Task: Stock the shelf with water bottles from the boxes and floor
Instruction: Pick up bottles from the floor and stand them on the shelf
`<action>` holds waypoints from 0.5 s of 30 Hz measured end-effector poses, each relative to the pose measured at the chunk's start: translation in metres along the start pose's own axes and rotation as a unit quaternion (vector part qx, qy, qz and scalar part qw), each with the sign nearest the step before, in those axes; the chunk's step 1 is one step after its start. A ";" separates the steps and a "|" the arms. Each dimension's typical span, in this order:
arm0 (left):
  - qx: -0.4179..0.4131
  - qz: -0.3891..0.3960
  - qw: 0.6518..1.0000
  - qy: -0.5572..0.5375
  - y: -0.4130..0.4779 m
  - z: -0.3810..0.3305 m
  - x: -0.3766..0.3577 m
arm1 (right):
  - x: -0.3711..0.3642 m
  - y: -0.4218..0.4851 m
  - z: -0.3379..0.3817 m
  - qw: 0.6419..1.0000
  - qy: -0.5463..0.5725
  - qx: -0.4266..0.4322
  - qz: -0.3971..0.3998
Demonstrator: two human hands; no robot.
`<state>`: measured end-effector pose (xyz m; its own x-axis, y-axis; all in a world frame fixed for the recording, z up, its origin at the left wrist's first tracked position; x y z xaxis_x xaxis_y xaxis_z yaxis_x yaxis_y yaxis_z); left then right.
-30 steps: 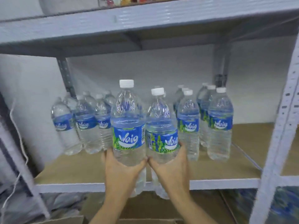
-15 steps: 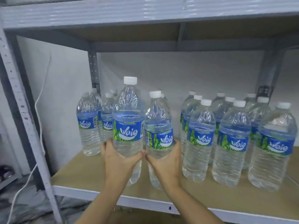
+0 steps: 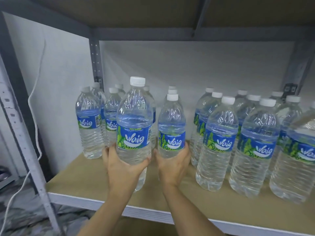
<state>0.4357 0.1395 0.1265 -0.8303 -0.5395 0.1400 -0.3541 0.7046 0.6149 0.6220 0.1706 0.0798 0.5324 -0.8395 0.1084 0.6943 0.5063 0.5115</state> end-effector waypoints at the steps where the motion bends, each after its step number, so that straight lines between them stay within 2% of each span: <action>1: 0.003 -0.002 1.000 -0.002 0.000 0.003 0.001 | -0.001 -0.001 0.001 1.000 -0.005 0.006 -0.009; 4: 0.019 -0.003 1.000 -0.008 0.002 0.008 0.007 | -0.005 -0.001 0.003 1.000 -0.011 0.015 -0.013; 10: 0.054 0.001 0.999 -0.008 0.005 0.011 0.014 | -0.008 -0.006 -0.015 0.999 0.005 0.030 0.042; 15: 0.045 0.011 0.999 -0.004 0.005 0.014 0.017 | -0.013 -0.009 -0.013 0.999 -0.022 0.024 0.018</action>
<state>0.4137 0.1404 0.1211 -0.8419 -0.5193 0.1467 -0.3718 0.7553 0.5397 0.6151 0.1792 0.0630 0.5338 -0.8296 0.1637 0.6506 0.5265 0.5473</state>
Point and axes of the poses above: each hand's wrist, its own y-axis towards the middle knuckle, its own x-axis out of the back of the hand, z = x × y, the point moved 6 cm from there along y, towards the middle knuckle, and after that the axes turned 1 degree about x, right-handed, at the moved point
